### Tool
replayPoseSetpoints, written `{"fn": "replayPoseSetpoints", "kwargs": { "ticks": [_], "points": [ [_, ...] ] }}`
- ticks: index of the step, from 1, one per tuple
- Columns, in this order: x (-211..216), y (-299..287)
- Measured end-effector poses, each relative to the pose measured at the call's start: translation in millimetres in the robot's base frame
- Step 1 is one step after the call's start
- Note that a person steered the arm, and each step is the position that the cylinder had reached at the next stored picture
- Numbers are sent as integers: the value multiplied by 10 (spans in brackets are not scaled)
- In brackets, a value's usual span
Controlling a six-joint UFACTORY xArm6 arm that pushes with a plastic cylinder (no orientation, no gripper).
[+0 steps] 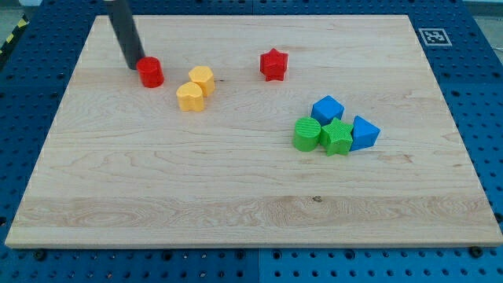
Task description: Point your arm at the red star
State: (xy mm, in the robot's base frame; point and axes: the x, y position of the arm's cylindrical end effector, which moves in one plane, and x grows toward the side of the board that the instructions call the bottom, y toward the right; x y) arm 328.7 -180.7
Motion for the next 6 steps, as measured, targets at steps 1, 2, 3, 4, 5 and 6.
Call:
{"fn": "replayPoseSetpoints", "kwargs": {
  "ticks": [1,2,3,4,5,6],
  "points": [
    [93,152],
    [-146,152],
    [-666,724],
    [-669,1824],
    [-365,2800],
    [20,3047]
  ]
}}
